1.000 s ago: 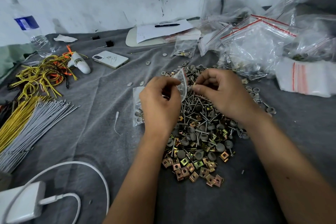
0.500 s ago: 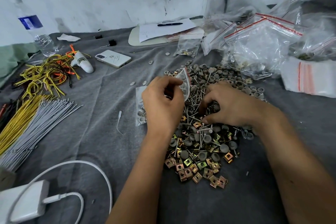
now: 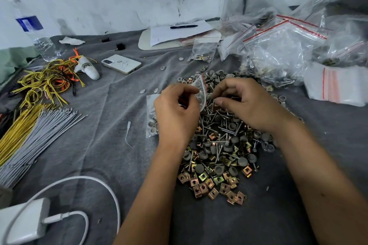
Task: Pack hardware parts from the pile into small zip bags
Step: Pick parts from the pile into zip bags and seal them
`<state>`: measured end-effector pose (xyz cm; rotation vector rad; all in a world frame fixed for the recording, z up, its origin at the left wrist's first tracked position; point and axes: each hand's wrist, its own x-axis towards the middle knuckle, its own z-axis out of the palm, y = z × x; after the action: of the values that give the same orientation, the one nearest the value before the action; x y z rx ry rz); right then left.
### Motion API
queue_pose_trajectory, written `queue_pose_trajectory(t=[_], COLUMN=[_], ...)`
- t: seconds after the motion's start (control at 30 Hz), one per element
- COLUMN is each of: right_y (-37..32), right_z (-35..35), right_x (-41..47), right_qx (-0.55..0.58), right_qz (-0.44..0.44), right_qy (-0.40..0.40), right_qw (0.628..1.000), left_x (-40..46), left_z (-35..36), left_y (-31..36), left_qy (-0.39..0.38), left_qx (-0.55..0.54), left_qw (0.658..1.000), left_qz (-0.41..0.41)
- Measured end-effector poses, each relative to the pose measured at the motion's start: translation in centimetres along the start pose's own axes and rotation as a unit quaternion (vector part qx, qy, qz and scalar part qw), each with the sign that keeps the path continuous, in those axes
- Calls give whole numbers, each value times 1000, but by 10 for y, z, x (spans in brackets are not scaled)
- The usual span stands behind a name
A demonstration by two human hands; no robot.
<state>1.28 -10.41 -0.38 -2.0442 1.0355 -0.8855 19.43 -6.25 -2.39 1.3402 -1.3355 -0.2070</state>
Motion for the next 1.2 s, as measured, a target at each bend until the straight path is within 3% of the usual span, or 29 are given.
queue_pose_trajectory(t=[0.17, 0.37, 0.5, 0.67, 0.9, 1.03, 1.2], right_y=[5, 9, 8, 6, 2, 2, 6], right_z=[-1, -3, -3, -27, -60, -50, -39], right_x=[1, 1, 0, -6, -16, -17, -9], right_qx=[-18, -2, -35, -94, -174, -262, -194], right_qz=[3, 11, 6, 19, 132, 121, 60], right_qy=[-1, 61, 6, 7, -203, -193, -143], right_qw=[1000, 998, 999, 995, 954, 938, 969], left_x=[0, -1, -2, -2, -7, -7, -7], left_z=[0, 1, 2, 4, 9, 10, 11], left_y=[1, 0, -1, -3, 0, 1, -1], left_qy=[-5, -29, -35, -36, -81, -80, -72], left_qx=[2, -11, -8, -7, -11, -5, -3], left_qw=[1000, 1000, 999, 999, 995, 995, 996], left_qz=[4, -2, 18, 30, 52, 60, 58])
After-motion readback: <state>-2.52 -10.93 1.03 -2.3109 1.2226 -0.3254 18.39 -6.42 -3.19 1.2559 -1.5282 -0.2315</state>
